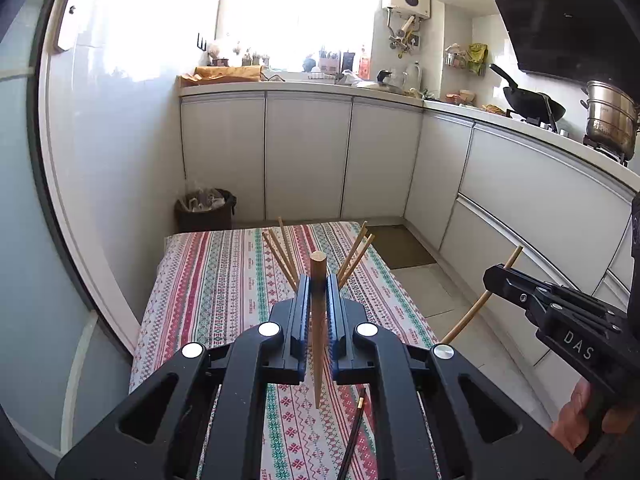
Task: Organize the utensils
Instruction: 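Lift the wooden chopstick upright with the left gripper while the right gripper lifts another, then lower both wooden chopsticks into the pink cup and open both grippers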
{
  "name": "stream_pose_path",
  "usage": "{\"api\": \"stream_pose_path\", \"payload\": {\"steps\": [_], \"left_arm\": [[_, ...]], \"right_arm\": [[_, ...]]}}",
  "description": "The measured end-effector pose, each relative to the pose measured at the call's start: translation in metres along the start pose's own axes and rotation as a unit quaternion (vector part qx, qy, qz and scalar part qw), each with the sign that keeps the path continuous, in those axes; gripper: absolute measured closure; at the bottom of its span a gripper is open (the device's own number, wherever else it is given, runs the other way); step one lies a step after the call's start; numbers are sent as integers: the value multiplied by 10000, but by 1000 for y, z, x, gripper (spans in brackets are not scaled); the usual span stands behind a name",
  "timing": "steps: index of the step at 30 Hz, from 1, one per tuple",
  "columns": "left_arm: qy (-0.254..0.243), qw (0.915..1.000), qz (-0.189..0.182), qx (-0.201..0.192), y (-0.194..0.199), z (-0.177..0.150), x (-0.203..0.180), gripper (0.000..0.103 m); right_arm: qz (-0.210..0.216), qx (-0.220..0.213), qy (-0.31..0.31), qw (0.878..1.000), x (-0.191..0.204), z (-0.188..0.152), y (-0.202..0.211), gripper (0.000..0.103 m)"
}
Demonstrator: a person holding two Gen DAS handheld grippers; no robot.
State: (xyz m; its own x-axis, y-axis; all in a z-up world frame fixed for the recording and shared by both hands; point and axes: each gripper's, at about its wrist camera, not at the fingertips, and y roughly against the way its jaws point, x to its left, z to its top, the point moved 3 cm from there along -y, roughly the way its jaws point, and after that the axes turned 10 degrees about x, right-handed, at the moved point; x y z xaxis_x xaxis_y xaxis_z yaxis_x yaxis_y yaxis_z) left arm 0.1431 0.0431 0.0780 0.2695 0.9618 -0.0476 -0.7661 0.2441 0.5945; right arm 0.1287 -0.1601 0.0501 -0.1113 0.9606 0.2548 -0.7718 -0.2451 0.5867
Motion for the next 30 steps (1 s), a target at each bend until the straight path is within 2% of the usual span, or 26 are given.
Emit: {"api": "stream_pose_path", "payload": {"steps": [9,16,24,30], "left_arm": [[-263,9993,56,-276,4,27,-31,96],[-391,9986,100,-349,-4,44,-42,96],[-419,9984,140,-364,-18,55,-42,96],[-402,9980,224,-426,-35,75,-35,96]], "right_arm": [[-63,-167,-107,9998,-23,20,7,97],[-67,-314,-179,9993,-31,36,6,97],[-31,-353,-271,9990,-39,53,-8,97],[66,-476,-371,9982,-38,75,-24,97]]}}
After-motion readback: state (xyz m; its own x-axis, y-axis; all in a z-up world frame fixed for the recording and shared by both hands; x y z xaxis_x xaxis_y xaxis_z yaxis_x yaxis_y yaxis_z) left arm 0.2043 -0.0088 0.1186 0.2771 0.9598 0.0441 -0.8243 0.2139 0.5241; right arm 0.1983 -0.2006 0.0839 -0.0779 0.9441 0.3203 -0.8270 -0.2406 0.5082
